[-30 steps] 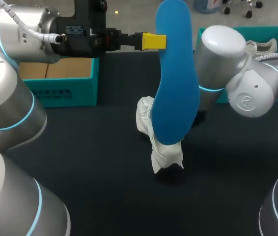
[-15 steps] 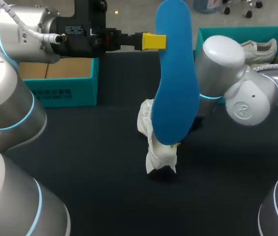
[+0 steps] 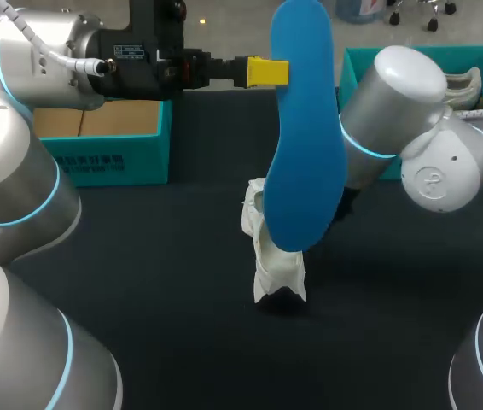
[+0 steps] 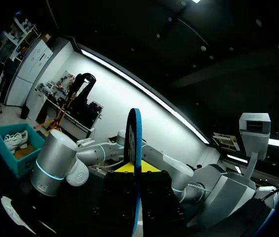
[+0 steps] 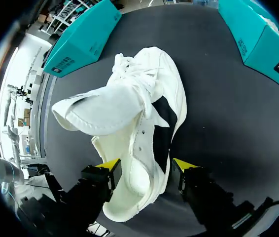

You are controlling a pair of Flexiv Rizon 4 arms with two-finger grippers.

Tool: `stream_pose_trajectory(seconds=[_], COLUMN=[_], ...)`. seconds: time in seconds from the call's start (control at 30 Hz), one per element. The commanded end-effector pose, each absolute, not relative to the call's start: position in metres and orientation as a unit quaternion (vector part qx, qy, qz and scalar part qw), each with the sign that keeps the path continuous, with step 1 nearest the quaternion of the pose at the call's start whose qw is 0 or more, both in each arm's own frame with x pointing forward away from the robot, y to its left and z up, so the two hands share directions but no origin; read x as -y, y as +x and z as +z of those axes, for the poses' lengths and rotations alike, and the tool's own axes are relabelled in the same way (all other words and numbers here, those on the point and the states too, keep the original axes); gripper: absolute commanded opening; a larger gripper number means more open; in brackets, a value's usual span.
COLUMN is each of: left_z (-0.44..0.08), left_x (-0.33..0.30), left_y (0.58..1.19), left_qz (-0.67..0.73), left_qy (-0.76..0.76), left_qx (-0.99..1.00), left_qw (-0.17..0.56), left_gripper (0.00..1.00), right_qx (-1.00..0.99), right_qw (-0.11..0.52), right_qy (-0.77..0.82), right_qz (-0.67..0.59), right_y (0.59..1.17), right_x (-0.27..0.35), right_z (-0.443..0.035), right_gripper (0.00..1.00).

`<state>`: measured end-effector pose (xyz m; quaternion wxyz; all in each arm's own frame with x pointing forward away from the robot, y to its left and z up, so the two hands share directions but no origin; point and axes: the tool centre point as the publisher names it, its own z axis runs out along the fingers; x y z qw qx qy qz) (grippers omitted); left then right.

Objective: Take the shoe out of the shoebox, open the shoe tongue, remove and reinsert the insole, then place the shoe into the shoebox

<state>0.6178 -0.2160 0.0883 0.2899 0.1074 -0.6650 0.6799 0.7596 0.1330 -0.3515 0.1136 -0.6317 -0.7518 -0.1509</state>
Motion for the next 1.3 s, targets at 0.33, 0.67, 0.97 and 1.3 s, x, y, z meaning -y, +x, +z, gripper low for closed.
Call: stream_pose_trajectory(seconds=[0.33, 0.67, 0.97, 1.3], left_z=[0.089, 0.089, 0.089, 0.089], left_x=[0.217, 0.217, 0.217, 0.217], left_y=[0.618, 0.618, 0.618, 0.618], left_qz=[0.68, 0.68, 0.68, 0.68], left_qy=[0.107, 0.107, 0.107, 0.107], left_qx=[0.665, 0.665, 0.665, 0.665], left_qw=[0.29, 0.29, 0.29, 0.29], left_gripper=[0.0, 0.0, 0.0, 0.0], right_qx=[0.737, 0.694, 0.66, 0.605], right_qw=[0.189, 0.243, 0.319, 0.385], right_qy=[-0.605, -0.618, -0.598, -0.57], right_qz=[-0.234, -0.279, -0.324, -0.401], right_y=[0.756, 0.765, 0.774, 0.782], right_x=[-0.107, -0.105, -0.099, -0.101], right_z=[-0.332, -0.314, -0.255, -0.199], right_gripper=[1.0, 1.0, 1.0, 1.0])
